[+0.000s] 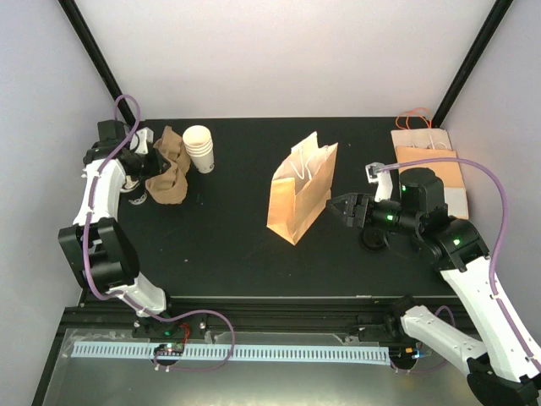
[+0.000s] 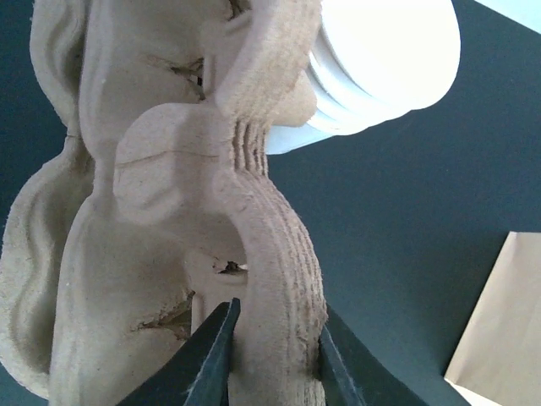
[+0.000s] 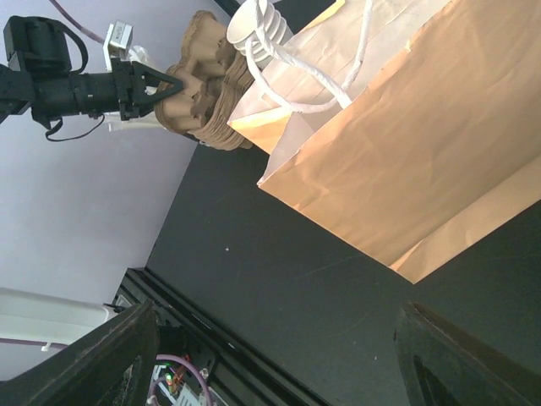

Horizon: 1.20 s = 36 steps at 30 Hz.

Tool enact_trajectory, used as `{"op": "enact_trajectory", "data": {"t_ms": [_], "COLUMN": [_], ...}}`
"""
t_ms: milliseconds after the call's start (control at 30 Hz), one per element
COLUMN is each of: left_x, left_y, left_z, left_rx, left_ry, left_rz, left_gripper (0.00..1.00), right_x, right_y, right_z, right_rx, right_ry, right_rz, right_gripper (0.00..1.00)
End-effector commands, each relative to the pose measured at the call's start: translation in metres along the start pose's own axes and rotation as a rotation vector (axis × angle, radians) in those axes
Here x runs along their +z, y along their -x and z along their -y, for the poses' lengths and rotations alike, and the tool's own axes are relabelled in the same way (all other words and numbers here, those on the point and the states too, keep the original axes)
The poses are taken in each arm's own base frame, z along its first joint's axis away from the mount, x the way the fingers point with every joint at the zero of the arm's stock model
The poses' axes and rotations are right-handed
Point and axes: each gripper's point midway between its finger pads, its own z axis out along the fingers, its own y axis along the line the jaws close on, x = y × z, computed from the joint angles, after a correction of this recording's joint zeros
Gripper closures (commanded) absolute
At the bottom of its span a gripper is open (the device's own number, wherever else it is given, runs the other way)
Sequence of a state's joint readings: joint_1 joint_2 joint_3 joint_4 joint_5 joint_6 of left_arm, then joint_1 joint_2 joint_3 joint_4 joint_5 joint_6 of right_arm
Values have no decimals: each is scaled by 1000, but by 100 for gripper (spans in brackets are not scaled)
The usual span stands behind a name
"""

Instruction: Pack the takeout coffee

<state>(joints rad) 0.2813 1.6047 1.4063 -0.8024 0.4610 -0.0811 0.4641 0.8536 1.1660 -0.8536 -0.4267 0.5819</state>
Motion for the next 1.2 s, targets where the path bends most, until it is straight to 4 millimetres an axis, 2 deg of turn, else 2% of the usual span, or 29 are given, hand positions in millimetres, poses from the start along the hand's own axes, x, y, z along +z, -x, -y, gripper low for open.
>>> {"op": "enact_trajectory", "data": {"t_ms": [0,133,300,367,400,467,633,700,867,967,1067,1167], "left_x": [-21,-39,-75,-89,-101,-111,-115,-111,-76,-51,-29,-10], "left_y": [15,20,22,16,11,-6,-78,-106,-170,-194,-208,-222], "left_z": [14,17,41,47,55,63,94,101,110,115,117,123], "left_rx": [34,61,142,164,181,194,242,245,226,254,293,336], "left_ry": [-26,20,65,115,130,153,83,51,-20,7,83,125], "left_rz": [54,120,239,275,302,310,273,237,105,36,-14,-58], "left_gripper": [79,82,86,87,87,86,86,85,86,86,86,77], "right_x": [-1,0,2,3,3,4,6,9,24,45,73,103], "right_y": [3,3,3,3,3,3,0,-4,-19,-42,-69,-94], "right_z": [-5,-5,-4,-5,-5,-5,-7,-10,-10,-11,-15,-21], "right_rx": [2,4,3,4,6,7,7,3,-11,-11,-7,-9], "right_ry": [26,27,28,31,33,35,59,86,104,110,143,188], "right_rz": [8,4,4,2,2,0,-13,-33,-90,-126,-144,-128], "right_gripper": [21,21,21,21,21,21,21,21,21,21,21,21]}}
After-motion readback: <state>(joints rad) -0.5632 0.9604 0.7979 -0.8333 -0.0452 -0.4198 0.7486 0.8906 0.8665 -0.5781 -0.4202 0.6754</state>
